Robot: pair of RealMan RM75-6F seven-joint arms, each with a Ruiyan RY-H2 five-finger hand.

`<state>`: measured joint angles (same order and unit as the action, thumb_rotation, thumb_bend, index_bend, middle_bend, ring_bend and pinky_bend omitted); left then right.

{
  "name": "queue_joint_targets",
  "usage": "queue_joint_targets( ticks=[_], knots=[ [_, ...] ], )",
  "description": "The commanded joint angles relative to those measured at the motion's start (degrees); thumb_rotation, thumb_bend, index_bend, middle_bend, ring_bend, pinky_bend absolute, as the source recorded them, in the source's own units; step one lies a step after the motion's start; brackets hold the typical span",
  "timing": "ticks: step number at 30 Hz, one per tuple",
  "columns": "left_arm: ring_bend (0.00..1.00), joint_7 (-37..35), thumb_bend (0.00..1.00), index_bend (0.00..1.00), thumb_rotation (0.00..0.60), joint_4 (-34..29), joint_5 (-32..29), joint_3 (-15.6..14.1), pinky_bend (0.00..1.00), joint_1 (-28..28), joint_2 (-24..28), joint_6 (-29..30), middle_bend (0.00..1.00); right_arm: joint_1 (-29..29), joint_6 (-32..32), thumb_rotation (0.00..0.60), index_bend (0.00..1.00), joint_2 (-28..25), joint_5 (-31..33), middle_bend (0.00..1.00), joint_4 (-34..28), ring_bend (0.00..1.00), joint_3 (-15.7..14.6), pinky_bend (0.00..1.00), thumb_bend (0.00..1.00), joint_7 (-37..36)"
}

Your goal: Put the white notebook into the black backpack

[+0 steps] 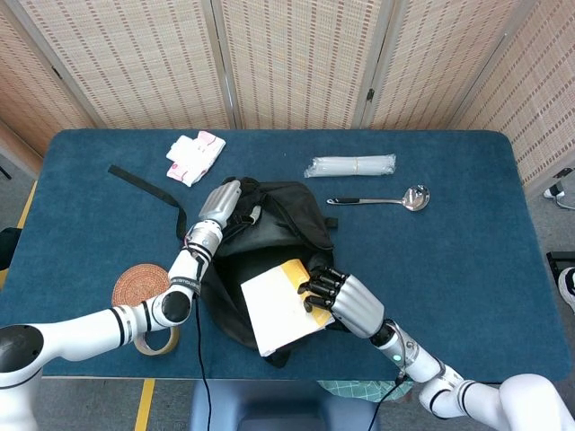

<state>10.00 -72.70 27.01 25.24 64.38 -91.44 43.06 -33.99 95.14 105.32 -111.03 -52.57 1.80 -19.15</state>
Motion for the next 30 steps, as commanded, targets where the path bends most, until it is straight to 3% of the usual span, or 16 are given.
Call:
queue_joint_targets(
  ticks=[1,18,30],
  knots=[
    [0.19,-0.09,0.69,0.64,0.6,-0.1,-0.07,-0.18,0.0,-0.03,0.17,-0.04,0.26,-1.65,-2.05,0.6,0.8,3.66,1.28,0.45,5.43,0.42,0.05,0.32,0.6,-0.62],
    [0.19,-1.69,0.69,0.64,0.6,-2.59,0.34,-0.74,0.0,-0.91,1.97,0.43,0.26,-9.0,-7.06,0.6,0.8,16.18,4.21,0.45,28.6,0.46,0.53,0.32,0.61,7.05],
    [0.18,-2.55,0.69,0.64,0.6,-3.44,1.06,-1.39,0.0,-1.49,2.89,0.26,0.26,-11.05,-11.56,0.6,0.8,21.97,7.19,0.45,37.91,0.47,-0.63,0.3,0.61,13.17]
  ],
)
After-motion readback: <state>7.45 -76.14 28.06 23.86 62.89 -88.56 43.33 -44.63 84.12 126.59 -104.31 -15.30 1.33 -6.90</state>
